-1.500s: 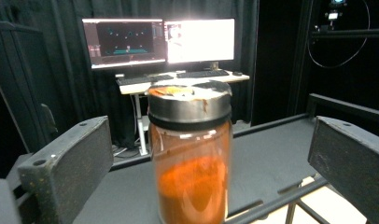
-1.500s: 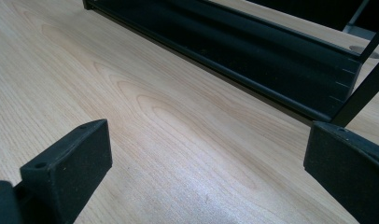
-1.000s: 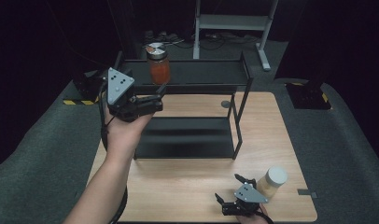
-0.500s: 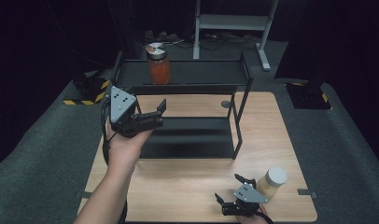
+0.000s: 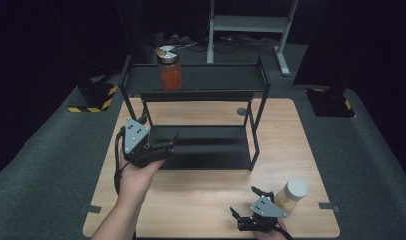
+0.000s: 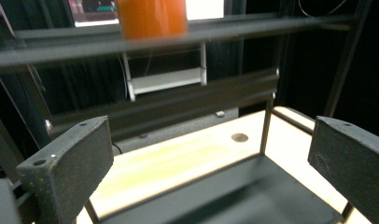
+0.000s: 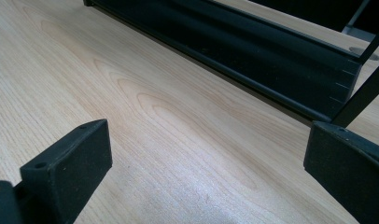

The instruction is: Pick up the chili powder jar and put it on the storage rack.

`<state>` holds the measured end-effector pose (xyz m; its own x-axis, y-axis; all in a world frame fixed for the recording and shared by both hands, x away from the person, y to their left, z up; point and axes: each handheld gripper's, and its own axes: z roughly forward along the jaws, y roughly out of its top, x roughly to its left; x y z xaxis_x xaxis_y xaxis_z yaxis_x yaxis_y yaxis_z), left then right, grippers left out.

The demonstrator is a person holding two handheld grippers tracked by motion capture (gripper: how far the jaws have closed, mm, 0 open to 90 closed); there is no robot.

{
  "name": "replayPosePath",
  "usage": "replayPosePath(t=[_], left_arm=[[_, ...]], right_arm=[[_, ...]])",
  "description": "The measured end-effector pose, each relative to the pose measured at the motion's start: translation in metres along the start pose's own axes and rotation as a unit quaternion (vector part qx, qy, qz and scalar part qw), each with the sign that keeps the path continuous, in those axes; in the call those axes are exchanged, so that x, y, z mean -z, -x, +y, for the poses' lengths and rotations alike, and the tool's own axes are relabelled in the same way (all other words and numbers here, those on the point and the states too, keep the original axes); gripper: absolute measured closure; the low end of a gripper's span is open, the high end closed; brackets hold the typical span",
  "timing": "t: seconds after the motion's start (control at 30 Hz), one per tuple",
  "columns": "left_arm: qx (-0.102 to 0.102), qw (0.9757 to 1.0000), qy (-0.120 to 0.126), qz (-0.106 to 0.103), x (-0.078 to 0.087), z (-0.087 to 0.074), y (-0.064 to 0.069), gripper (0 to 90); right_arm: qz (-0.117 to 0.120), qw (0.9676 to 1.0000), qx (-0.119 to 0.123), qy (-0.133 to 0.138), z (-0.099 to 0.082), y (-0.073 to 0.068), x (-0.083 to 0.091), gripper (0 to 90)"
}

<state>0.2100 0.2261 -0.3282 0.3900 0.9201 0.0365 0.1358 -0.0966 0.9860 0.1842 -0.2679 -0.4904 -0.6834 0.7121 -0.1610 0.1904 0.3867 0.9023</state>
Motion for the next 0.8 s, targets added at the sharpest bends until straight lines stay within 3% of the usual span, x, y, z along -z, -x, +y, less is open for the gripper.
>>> replayPosePath(t=[0.4, 0.43, 0.7, 0.77, 0.8], left_arm=[[0.027, 0.9984, -0.049, -0.007, -0.002, -0.059, 0.0, 0.3], [0.032, 0.9978, -0.058, -0.01, 0.0, -0.071, 0.002, 0.3], [0.034, 0.9955, -0.086, -0.022, 0.003, -0.105, 0.008, 0.3], [0.027, 0.9935, -0.108, -0.023, 0.002, -0.117, 0.01, 0.3], [0.027, 0.9935, -0.108, -0.023, 0.002, -0.117, 0.01, 0.3]], right_arm=[[0.0, 1.0, -0.001, -0.001, 0.0, 0.0, 0.0, 0.2], [0.0, 1.0, -0.001, -0.001, 0.0, 0.0, 0.0, 0.2], [-0.001, 1.0, 0.001, -0.001, 0.0, 0.0, 0.0, 0.2], [-0.001, 1.0, 0.002, 0.0, 0.0, -0.001, 0.0, 0.2], [-0.001, 1.0, 0.002, 0.0, 0.0, -0.001, 0.0, 0.2]])
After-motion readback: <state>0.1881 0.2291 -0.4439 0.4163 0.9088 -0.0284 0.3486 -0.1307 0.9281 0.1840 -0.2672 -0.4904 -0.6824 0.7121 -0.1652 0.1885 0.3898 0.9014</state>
